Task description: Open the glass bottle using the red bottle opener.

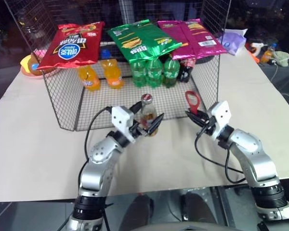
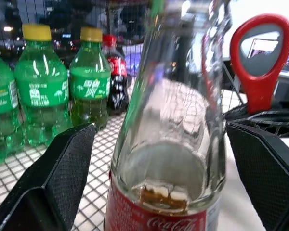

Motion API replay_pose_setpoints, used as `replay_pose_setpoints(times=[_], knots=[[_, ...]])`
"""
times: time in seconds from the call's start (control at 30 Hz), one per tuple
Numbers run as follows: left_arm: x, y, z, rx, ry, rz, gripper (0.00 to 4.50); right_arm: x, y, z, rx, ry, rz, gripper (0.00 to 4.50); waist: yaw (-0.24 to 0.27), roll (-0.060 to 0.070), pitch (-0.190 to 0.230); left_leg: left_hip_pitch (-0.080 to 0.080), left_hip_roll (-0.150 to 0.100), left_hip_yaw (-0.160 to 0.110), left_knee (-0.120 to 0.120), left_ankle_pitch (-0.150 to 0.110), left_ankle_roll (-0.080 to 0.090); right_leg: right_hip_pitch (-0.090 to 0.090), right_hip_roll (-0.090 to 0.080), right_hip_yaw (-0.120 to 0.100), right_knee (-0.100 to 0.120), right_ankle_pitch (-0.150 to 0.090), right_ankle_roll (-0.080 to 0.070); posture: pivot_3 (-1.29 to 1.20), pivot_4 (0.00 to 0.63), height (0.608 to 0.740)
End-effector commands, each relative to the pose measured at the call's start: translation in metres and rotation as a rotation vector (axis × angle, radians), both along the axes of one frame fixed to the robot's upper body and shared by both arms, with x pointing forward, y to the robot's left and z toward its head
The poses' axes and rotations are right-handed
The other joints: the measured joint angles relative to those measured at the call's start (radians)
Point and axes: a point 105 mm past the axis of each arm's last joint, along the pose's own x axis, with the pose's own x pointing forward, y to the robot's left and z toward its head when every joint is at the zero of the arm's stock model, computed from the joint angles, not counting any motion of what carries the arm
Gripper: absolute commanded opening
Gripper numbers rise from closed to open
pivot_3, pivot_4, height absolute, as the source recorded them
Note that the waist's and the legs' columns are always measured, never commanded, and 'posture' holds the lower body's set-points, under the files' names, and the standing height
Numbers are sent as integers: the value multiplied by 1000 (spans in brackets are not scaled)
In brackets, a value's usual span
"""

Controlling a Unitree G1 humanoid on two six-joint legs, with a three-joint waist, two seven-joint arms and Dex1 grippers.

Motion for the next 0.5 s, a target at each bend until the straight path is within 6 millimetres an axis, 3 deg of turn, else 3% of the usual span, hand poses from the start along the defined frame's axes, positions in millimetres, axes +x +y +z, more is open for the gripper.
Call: replay_pose_setpoints(times=[0.03,0.5], knots=[[-7,0,21,-16,-99,-24,4459,0,4,12,5,-57,22,0,0,0,0,0,0,0,0,0,0,0,0,0,0,0,0,0,150,740],[-8,-2,19,-36,-127,-36,4459,0,4,12,-7,-66,28,0,0,0,0,0,0,0,0,0,0,0,0,0,0,0,0,0,150,740]])
